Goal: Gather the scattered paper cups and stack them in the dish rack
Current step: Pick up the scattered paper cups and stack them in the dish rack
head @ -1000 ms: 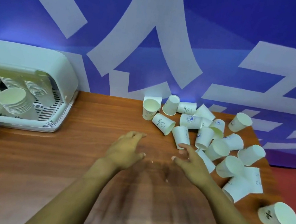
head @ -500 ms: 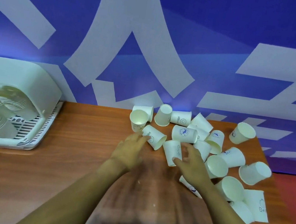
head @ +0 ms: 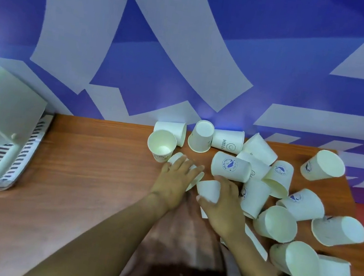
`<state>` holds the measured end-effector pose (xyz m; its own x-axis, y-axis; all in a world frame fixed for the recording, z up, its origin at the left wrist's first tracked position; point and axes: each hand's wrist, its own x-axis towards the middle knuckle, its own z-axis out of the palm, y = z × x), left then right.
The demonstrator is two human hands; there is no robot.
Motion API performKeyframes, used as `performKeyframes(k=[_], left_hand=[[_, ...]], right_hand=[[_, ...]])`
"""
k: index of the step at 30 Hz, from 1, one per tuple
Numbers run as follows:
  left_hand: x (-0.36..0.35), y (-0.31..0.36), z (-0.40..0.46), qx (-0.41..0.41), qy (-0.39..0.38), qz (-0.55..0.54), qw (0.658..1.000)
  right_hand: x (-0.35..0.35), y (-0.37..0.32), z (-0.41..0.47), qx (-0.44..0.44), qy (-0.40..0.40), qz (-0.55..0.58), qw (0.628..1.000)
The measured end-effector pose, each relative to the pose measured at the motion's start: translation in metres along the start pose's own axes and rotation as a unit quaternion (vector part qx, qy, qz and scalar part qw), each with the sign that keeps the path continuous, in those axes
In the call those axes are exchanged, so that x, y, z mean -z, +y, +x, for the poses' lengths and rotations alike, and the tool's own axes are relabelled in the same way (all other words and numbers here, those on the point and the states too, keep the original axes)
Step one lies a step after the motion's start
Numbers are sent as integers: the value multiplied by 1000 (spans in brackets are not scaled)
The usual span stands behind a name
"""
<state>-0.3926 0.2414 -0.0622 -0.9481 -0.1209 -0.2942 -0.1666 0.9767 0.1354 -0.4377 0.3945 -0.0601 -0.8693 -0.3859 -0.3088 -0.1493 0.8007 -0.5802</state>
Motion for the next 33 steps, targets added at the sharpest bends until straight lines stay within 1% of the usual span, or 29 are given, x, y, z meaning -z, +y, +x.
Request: performKeyframes(k=[4,9,11,13,15,18,20,23,27,30,33], left_hand=[[-5,6,2,7,5,37,999],[-7,9,-10,29,3,-1,1000],[-3,7,-19,36,6,-38,999],[3,2,-34,46,-2,-104,994],[4,-5,-55,70,-12,-186,980],[5,-15,-91,107,-15,-259,960],[13,-21,-110,133,5,-291,947],[36,-32,-135,154,65,-298,940],[62,-40,-169,149,158,-296,930],[65,-39,-197,133,173,-307,926],[63,-48,-221,141,188,-322,917]], right_hand=[[-6,4,0,-24,-5,28,999],[-1,1,-8,-14,-4,54,998],[5,-3,-14,-2,2,55,998],[12,-9,-21,9,12,51,999],[16,-14,-32,18,16,51,998],[21,-26,-54,42,19,54,998],[23,-35,-68,58,24,49,997],[29,-52,-86,83,27,46,995],[31,-74,-109,109,30,40,993],[25,-88,-126,117,32,43,992],[13,-96,-142,129,21,34,991]])
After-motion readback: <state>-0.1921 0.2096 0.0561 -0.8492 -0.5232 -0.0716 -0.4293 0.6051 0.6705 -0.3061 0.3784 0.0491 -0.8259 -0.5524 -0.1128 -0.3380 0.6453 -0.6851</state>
